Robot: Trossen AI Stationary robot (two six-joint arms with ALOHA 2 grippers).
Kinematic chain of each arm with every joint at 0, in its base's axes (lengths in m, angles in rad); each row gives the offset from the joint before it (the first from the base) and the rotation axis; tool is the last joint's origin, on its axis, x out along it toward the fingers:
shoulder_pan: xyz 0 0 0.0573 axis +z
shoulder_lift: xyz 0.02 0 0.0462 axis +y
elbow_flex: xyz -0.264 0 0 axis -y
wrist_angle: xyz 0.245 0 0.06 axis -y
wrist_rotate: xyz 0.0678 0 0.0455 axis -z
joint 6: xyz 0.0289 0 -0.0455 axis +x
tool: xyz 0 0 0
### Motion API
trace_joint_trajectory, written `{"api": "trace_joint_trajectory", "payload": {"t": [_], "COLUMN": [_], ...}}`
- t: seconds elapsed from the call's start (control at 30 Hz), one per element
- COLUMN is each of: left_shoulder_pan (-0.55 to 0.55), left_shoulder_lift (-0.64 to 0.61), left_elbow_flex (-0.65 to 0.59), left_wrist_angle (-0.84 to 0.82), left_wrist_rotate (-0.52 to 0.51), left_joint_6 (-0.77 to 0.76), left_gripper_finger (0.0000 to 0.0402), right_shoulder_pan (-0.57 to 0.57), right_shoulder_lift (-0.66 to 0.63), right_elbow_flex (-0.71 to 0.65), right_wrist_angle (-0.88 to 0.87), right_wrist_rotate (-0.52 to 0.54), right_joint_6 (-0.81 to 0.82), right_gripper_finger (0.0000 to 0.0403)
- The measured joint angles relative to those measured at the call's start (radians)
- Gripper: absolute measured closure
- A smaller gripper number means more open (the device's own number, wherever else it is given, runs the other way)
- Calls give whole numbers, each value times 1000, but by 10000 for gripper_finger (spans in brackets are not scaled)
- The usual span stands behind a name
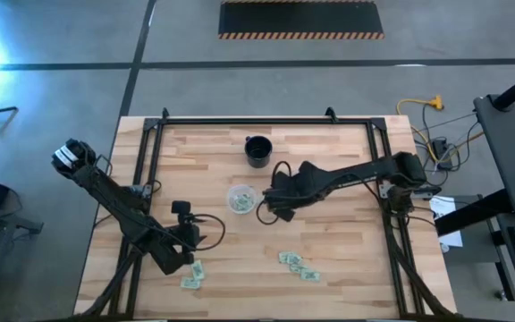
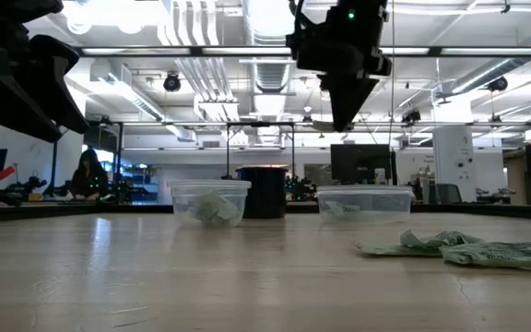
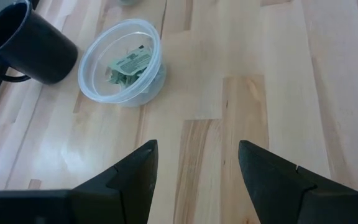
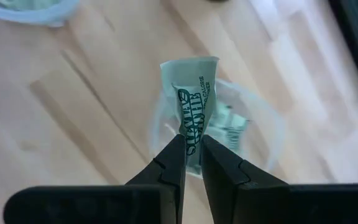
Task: Pick and place Stevia / Truvia into bins
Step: Put the green stevia packet into the right transparent container
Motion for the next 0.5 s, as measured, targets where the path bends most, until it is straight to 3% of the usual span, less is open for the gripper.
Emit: {"api": "trace_joint_trajectory", "payload": {"t": [0.27, 0.5], "left_shoulder_pan": [0, 0], "left_shoulder_lift": [0, 0], "left_elbow_flex": [0, 0], "left_wrist_angle": [13, 16], "left_wrist_rotate": [-18, -19], "left_joint_6": [3, 21], "left_gripper_finger": [194, 194], "right_shoulder_pan": [-34, -82], "right_shoulder_lift": [12, 15], "right_elbow_flex": [-24, -129], "right_wrist_angle": [-55, -50], "right_wrist_rotate": [45, 42], "right_joint_6": [-46, -78], "right_gripper_finger": [364, 364]}}
